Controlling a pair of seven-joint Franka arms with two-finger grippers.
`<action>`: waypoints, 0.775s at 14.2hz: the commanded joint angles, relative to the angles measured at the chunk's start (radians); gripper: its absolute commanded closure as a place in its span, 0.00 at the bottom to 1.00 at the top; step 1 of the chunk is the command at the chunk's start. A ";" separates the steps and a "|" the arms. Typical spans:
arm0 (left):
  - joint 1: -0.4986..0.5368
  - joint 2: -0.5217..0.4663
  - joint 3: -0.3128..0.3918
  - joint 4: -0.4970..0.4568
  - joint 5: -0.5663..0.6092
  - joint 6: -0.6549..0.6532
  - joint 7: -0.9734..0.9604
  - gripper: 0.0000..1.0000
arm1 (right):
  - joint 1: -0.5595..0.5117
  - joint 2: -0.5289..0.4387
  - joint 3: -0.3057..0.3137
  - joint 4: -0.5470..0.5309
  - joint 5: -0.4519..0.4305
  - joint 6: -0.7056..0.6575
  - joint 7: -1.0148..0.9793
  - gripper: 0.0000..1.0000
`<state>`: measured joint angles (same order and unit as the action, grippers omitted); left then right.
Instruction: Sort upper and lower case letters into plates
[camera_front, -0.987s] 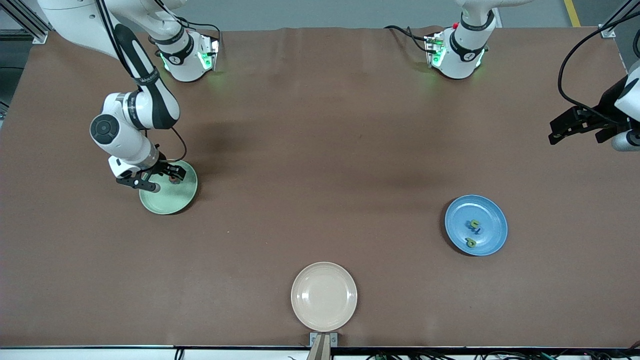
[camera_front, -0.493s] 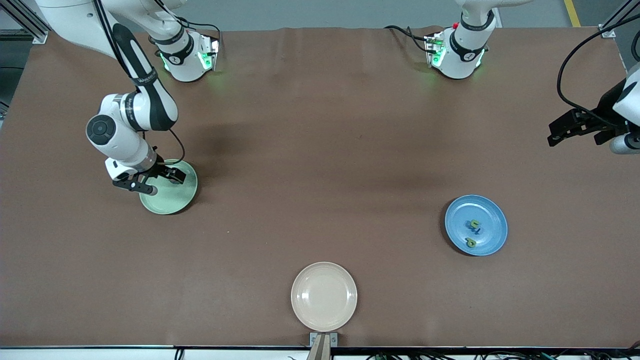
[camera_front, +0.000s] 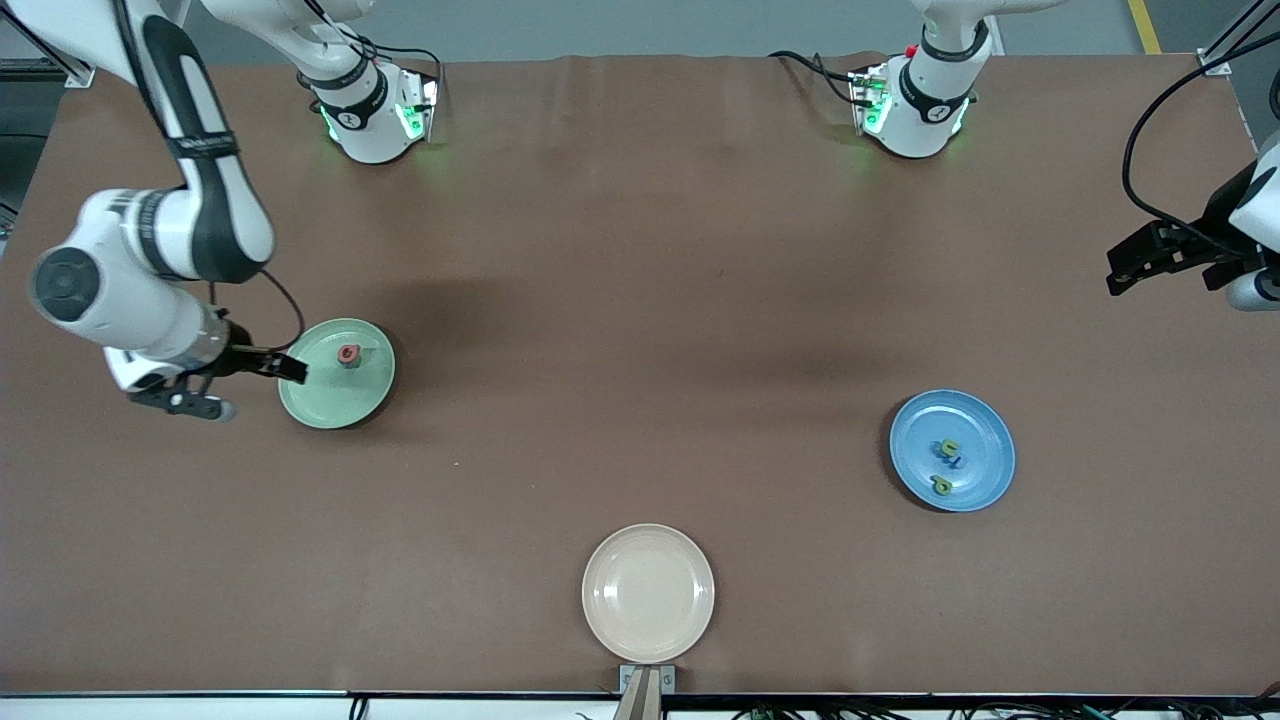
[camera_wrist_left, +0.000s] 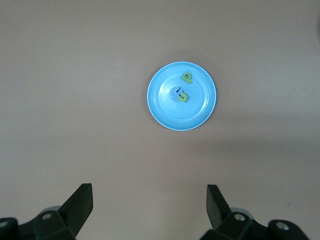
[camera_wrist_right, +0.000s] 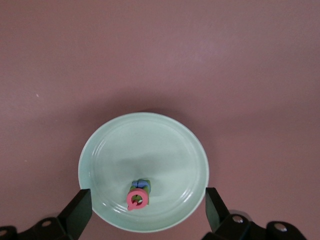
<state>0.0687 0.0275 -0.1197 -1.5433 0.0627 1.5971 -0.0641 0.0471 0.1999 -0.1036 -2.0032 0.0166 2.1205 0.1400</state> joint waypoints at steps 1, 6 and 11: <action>0.003 -0.003 0.002 0.003 -0.029 0.006 -0.008 0.00 | -0.024 0.000 0.012 0.139 -0.009 -0.143 -0.043 0.00; 0.005 -0.004 0.008 0.003 -0.035 0.006 -0.008 0.00 | -0.067 0.001 0.012 0.361 -0.014 -0.391 -0.158 0.00; 0.005 -0.009 0.008 0.003 -0.037 0.006 -0.008 0.00 | -0.093 0.001 0.013 0.530 -0.009 -0.563 -0.157 0.00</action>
<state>0.0713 0.0277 -0.1128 -1.5426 0.0431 1.6004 -0.0645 -0.0185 0.1944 -0.1048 -1.5384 0.0129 1.6170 -0.0070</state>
